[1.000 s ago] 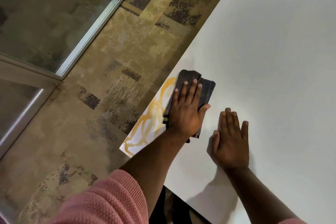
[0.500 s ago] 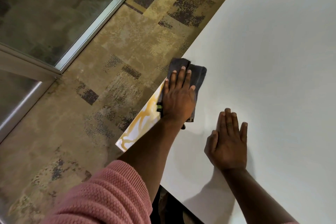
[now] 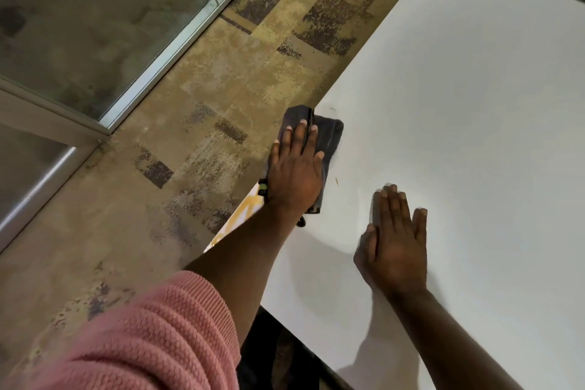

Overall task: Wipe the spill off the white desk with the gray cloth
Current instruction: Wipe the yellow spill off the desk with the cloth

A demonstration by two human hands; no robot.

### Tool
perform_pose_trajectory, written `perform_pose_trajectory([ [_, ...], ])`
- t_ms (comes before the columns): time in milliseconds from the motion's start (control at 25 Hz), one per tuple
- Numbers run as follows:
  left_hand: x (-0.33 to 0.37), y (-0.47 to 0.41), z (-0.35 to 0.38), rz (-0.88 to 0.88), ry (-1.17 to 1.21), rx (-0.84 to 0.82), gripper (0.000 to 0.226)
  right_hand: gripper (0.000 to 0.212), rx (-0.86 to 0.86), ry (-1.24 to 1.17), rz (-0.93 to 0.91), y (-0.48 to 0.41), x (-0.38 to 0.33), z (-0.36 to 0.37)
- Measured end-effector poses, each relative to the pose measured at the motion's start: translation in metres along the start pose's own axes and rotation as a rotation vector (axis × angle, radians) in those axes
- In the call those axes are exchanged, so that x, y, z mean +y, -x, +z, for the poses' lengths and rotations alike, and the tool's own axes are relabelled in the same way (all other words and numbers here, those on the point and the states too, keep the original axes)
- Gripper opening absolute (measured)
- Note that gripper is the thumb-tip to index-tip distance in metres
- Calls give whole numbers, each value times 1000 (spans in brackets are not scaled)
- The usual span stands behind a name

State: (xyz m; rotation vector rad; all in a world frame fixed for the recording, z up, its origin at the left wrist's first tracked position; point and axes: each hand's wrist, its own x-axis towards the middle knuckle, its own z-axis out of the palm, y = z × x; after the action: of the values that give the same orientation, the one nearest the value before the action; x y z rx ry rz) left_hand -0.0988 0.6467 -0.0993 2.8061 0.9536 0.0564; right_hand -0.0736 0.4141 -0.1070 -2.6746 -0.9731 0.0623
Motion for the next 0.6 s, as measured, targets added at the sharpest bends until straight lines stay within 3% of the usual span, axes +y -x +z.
perform_pose_trajectory([
  [200,-13,18,-4,-24,-44,-56,58,66,-87,-23,36,-32,-24,12],
  [440,-27,-39,-12,-41,166,-216,66,68,-153,27,33,-20,-25,14],
  [600,-40,-3,-13,-92,145,-161,62,70,-142,59,49,-30,-19,15],
])
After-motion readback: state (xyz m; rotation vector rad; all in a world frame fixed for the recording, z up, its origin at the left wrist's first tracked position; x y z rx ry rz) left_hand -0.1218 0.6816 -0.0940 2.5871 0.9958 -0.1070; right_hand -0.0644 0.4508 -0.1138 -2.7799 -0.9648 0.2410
